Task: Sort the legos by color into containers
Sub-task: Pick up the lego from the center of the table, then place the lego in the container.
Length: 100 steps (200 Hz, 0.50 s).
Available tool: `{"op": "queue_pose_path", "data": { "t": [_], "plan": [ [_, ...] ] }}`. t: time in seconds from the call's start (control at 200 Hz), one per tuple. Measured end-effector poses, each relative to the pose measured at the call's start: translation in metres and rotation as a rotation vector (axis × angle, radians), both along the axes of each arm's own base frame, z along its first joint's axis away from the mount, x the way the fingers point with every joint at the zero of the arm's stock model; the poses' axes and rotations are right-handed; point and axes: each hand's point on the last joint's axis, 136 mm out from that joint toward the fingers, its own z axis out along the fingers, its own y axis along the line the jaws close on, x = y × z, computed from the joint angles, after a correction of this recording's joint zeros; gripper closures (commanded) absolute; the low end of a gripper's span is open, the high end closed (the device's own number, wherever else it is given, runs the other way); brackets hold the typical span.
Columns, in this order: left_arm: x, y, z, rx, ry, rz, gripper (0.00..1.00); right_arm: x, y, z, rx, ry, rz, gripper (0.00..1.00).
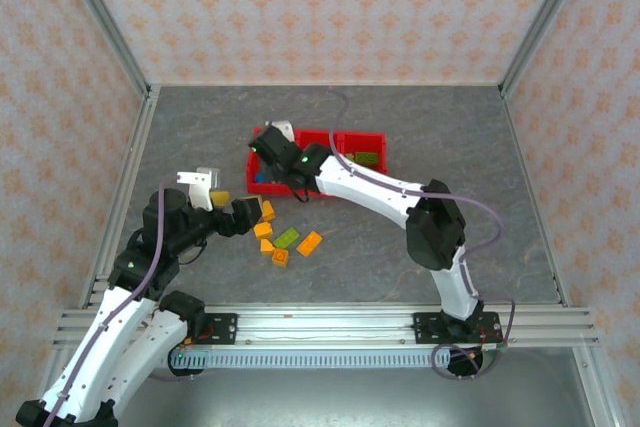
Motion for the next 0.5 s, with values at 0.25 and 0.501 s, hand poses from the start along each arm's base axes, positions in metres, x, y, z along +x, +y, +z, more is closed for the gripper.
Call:
{"op": "queue_pose_path", "data": {
  "t": [0.25, 0.501],
  "plan": [
    [-0.004, 0.001, 0.008, -0.010, -0.033, 0.000, 0.01, 0.049, 0.021, -0.018, 0.013, -0.022, 0.037, 0.74],
    [-0.004, 0.002, 0.008, -0.010, -0.034, 0.001, 0.01, 0.072, 0.017, -0.079, -0.042, 0.051, 0.080, 0.63]
  ]
}}
